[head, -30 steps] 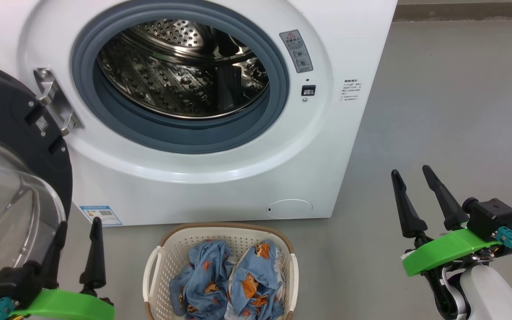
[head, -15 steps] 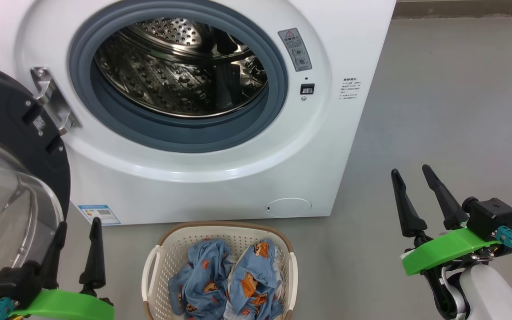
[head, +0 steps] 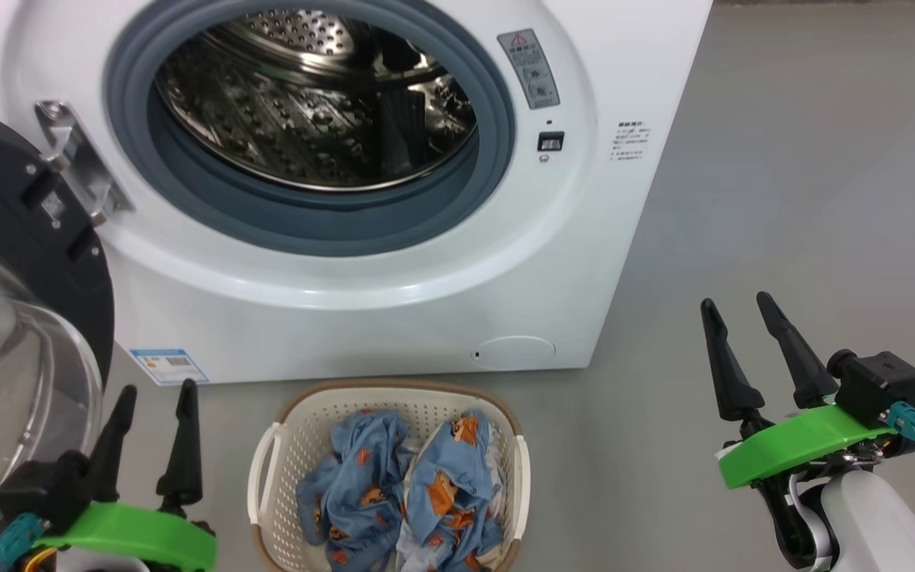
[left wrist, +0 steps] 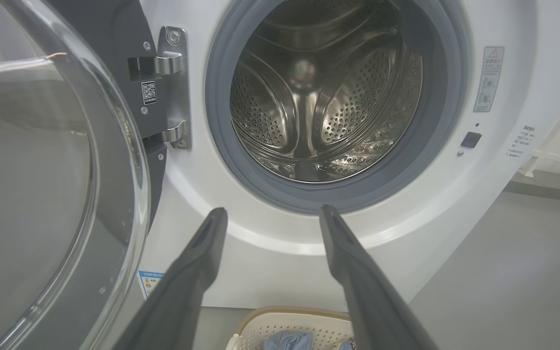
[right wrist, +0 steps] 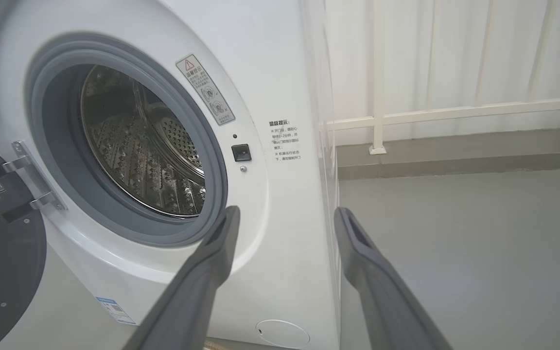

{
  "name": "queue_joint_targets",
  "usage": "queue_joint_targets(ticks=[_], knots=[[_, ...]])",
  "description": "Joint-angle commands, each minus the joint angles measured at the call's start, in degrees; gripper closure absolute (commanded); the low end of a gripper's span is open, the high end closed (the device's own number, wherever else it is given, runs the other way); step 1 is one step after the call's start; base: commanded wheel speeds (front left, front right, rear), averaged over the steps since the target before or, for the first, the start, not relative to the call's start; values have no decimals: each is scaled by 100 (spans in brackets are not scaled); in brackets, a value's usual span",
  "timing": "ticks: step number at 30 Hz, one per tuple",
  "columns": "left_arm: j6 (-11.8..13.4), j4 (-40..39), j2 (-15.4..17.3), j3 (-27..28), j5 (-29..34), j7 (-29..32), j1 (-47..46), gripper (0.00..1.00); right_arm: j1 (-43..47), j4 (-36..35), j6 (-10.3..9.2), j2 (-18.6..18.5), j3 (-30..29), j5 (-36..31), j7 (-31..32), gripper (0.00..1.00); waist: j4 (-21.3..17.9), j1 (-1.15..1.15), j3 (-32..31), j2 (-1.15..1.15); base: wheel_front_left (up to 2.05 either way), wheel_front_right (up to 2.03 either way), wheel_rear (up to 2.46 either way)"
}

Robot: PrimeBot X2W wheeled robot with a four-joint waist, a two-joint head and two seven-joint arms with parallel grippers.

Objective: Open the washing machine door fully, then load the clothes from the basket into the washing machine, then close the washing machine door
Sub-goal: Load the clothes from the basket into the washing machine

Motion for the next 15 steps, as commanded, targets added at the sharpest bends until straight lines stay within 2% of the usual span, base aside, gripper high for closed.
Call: queue_joint_targets(ticks=[1,15], knots=[[-51,-48,125,162,47,12,-336,0,-128,-123,43,11,46,-102,-70,0,-26,0,157,0,0,0,0],[-391,678,17,-226,26,288,-965,0,-327,-81,43,248,-114,-287,-70,0,-116,0,1041,0,0,0,0]])
